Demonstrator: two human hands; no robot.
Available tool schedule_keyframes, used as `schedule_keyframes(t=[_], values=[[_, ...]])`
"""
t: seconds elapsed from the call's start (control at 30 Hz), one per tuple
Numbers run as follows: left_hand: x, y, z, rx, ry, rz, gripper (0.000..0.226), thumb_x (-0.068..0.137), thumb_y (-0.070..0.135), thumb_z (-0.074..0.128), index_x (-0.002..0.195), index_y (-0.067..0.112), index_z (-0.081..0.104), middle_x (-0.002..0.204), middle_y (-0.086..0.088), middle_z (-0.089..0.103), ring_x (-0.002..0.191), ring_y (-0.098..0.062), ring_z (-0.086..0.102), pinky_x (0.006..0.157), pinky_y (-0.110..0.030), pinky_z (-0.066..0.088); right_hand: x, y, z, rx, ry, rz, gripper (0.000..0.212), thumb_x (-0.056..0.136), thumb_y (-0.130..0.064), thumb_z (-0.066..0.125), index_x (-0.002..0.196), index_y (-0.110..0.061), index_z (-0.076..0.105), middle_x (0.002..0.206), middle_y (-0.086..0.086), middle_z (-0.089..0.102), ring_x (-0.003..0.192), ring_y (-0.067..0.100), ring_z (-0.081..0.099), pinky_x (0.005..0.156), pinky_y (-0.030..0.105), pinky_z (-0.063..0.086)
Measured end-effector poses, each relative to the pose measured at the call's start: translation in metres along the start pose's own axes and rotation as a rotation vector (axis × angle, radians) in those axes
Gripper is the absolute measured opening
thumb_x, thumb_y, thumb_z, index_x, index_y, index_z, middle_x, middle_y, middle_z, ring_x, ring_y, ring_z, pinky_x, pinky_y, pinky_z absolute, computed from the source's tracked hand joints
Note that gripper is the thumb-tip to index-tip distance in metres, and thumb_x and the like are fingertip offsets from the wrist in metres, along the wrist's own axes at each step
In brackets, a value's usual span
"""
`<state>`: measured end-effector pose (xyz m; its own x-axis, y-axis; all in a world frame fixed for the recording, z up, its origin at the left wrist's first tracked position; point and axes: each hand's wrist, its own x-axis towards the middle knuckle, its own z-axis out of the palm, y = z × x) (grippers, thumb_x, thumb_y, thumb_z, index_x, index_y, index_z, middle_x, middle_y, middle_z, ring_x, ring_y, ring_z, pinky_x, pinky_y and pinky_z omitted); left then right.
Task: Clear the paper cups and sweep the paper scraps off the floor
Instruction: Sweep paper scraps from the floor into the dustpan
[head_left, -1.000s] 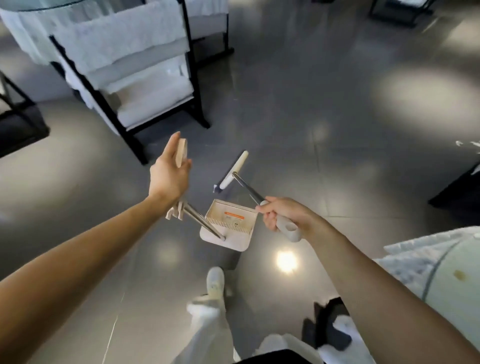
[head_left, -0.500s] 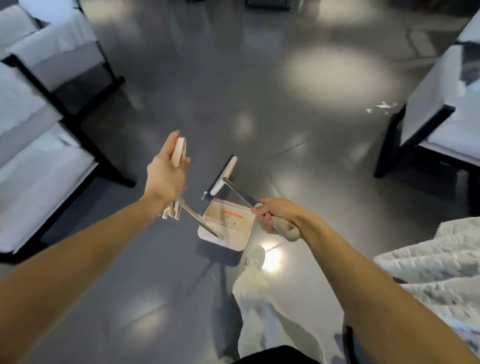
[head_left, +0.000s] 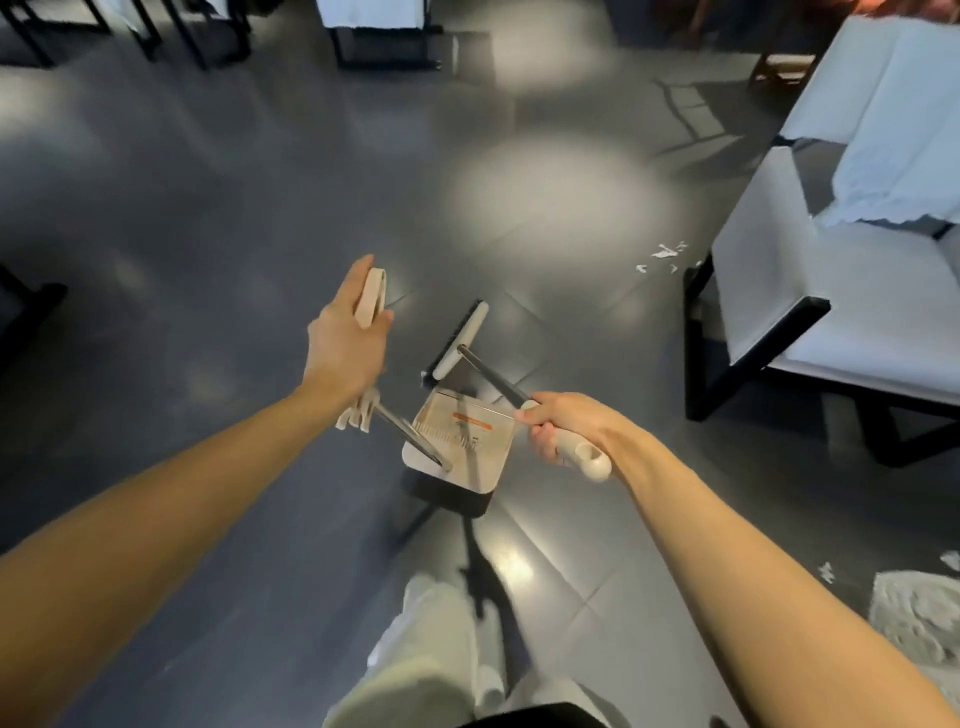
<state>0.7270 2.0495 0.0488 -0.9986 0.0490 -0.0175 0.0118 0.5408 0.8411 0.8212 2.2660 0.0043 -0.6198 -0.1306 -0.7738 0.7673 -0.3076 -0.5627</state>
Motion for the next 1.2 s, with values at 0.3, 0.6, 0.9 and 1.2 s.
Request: schedule_keyframes(t=[0.3, 0.6, 0.9, 1.2], values=[[0.277, 0.063, 0.106, 0.007, -0.138, 0.140, 0.056, 0.098, 0.013, 0.050, 0.148, 0.033, 0.034, 0.124, -0.008, 0.059, 0.060, -0.021, 0.052, 0.056, -0.027, 0.048, 0.128, -0.214, -0.068, 0.191, 0.087, -0.056, 0.016, 0.098, 0.002, 0.046, 0.090, -0.012, 0.047, 0.044, 0.000, 0.051, 0.032, 0.002, 0.040, 0.031, 0.012, 0.035], [0.511, 0.153, 0.239, -0.018, -0.386, 0.246, 0.059, 0.096, 0.015, 0.054, 0.144, 0.042, 0.036, 0.136, -0.009, 0.056, 0.113, -0.048, 0.054, 0.093, -0.055, 0.050, 0.222, -0.394, -0.171, 0.373, 0.224, -0.112, 0.020, 0.097, 0.002, 0.046, 0.114, -0.007, 0.045, 0.045, 0.001, 0.048, 0.033, 0.003, 0.040, 0.032, 0.013, 0.037], [0.708, 0.255, 0.432, 0.063, -0.572, 0.259, 0.058, 0.099, 0.017, 0.052, 0.147, 0.041, 0.030, 0.140, -0.005, 0.048, 0.109, -0.037, 0.057, 0.086, -0.048, 0.056, 0.328, -0.577, -0.334, 0.489, 0.283, -0.167, 0.018, 0.099, 0.000, 0.045, 0.116, -0.006, 0.042, 0.045, 0.002, 0.056, 0.033, 0.002, 0.041, 0.035, 0.012, 0.040], [0.863, 0.346, 0.577, 0.097, -0.726, 0.387, 0.060, 0.097, 0.016, 0.052, 0.149, 0.035, 0.029, 0.125, -0.002, 0.054, 0.073, -0.016, 0.057, 0.062, -0.025, 0.053, 0.364, -0.716, -0.448, 0.605, 0.437, -0.196, 0.040, 0.097, 0.002, 0.047, 0.134, -0.012, 0.039, 0.045, 0.000, 0.055, 0.034, 0.002, 0.040, 0.035, 0.012, 0.037]])
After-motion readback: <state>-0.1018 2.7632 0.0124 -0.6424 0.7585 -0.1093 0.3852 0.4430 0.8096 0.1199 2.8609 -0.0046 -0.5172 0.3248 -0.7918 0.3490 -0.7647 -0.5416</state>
